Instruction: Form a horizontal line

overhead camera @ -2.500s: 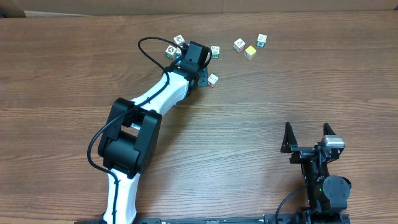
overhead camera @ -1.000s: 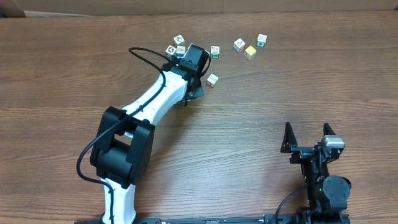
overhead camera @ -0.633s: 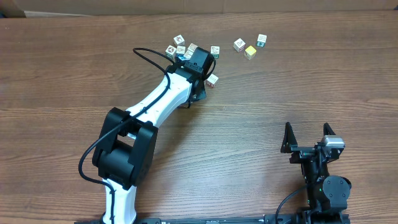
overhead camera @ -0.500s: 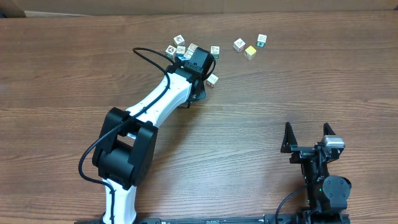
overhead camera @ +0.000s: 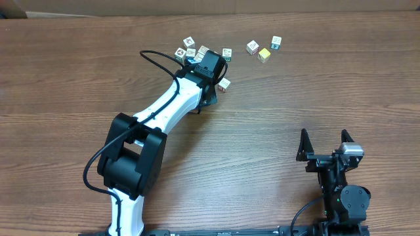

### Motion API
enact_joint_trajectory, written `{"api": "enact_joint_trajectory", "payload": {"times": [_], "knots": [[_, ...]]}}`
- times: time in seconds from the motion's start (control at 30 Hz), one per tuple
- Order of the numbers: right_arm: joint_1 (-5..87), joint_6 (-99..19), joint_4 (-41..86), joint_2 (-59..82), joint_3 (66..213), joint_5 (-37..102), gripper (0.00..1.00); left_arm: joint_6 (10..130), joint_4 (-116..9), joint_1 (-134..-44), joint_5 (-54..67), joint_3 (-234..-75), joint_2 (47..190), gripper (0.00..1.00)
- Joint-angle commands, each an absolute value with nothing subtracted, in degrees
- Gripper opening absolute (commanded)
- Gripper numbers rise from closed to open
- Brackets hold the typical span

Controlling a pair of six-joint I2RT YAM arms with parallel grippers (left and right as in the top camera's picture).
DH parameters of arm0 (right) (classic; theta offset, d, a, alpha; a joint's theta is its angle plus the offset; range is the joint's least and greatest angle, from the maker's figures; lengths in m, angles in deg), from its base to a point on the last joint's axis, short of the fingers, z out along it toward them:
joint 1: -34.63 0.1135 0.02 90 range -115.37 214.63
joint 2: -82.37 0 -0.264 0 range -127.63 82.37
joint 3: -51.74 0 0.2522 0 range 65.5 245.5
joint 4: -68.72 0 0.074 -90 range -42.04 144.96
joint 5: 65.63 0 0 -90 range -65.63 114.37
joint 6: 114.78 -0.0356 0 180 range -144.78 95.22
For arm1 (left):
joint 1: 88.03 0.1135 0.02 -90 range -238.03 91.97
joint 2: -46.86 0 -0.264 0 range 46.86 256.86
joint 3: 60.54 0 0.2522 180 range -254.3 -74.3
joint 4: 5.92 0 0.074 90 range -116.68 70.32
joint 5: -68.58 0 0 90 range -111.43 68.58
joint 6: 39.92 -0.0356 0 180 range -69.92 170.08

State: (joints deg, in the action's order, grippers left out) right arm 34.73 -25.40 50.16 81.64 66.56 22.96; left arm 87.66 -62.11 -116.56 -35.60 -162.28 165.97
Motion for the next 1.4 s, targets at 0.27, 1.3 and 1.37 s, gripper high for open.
{"api": "enact_joint_trajectory", "payload": {"times": [0.27,1.3,1.37], "knots": [[35.0,-25.1,50.3,82.2,65.9,23.2,1.0,88.7,-62.1,-117.0,-36.8,-161.0,164.6,0.28],[35.0,-25.1,50.3,82.2,65.9,23.2,1.0,84.3,-59.7,-117.0,-34.5,-165.6,164.5,0.36],[35.0,-25.1,50.3,82.2,65.9,23.2,1.0,84.3,-59.7,-117.0,-34.1,-165.6,164.5,0.31]]}}
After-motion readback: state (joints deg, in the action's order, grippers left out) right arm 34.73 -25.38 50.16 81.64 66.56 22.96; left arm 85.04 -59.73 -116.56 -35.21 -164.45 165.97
